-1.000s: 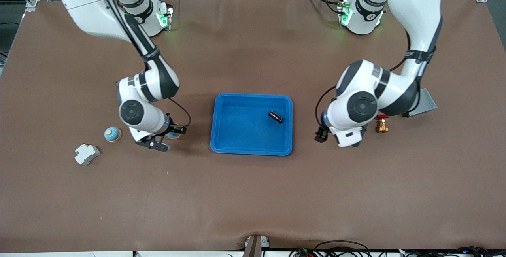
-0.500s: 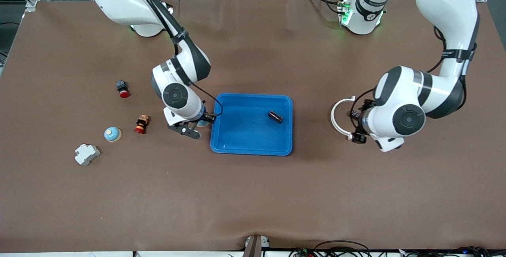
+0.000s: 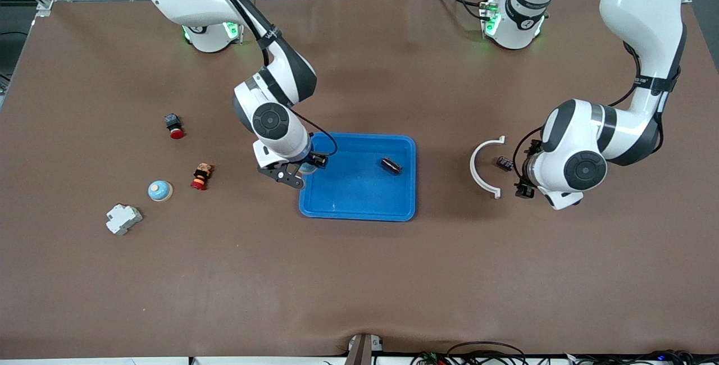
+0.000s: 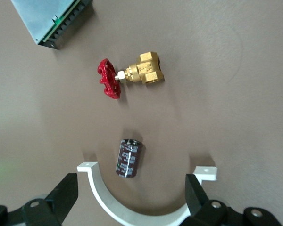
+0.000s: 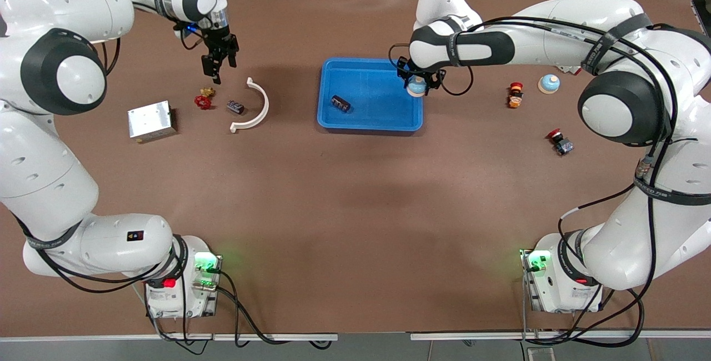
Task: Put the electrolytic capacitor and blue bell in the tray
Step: 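Lift the bell with the right gripper while the left gripper reaches another capacitor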
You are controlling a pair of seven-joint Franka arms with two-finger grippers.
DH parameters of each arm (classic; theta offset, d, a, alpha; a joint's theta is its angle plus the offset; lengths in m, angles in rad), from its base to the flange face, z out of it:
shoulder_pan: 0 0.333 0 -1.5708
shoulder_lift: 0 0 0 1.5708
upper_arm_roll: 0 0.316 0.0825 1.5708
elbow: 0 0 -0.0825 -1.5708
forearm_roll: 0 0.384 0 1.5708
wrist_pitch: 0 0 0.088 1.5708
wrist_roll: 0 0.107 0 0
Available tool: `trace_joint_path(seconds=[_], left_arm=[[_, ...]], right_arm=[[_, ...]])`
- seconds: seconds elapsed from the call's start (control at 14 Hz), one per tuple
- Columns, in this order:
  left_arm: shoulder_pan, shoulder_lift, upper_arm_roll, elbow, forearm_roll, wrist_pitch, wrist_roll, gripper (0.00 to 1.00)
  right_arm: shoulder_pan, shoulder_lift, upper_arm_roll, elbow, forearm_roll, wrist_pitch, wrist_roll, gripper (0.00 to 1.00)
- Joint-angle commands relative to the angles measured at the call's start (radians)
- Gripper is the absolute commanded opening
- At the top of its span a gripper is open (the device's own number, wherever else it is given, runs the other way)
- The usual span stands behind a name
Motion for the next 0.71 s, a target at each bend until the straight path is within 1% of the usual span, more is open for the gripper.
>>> trace_joint_path(seconds=[0.0, 0.14, 0.21, 0.64], left_arm=[[0.016, -0.049, -0.014, -0.123, 0.019, 0.120, 0.000, 1.00], [0.014, -0.051, -0.012, -0.191, 0.021, 0.194, -0.015, 1.00], [0.017, -0.052, -0.012, -0.203, 0.021, 0.211, -0.015, 1.00], [0.016, -0.032, -0.010, -0.222, 0.022, 0.228, -0.015, 1.00]], right_arm=[[0.015, 0.027, -0.002, 0.038, 0.022, -0.010, 0.019, 0.03], [0.024, 0.046, -0.002, 0.048, 0.023, -0.009, 0.019, 0.03], [0.030, 0.052, -0.002, 0.048, 0.023, -0.007, 0.019, 0.03], [0.056, 0.101, -0.002, 0.088, 0.023, -0.004, 0.019, 0.03]])
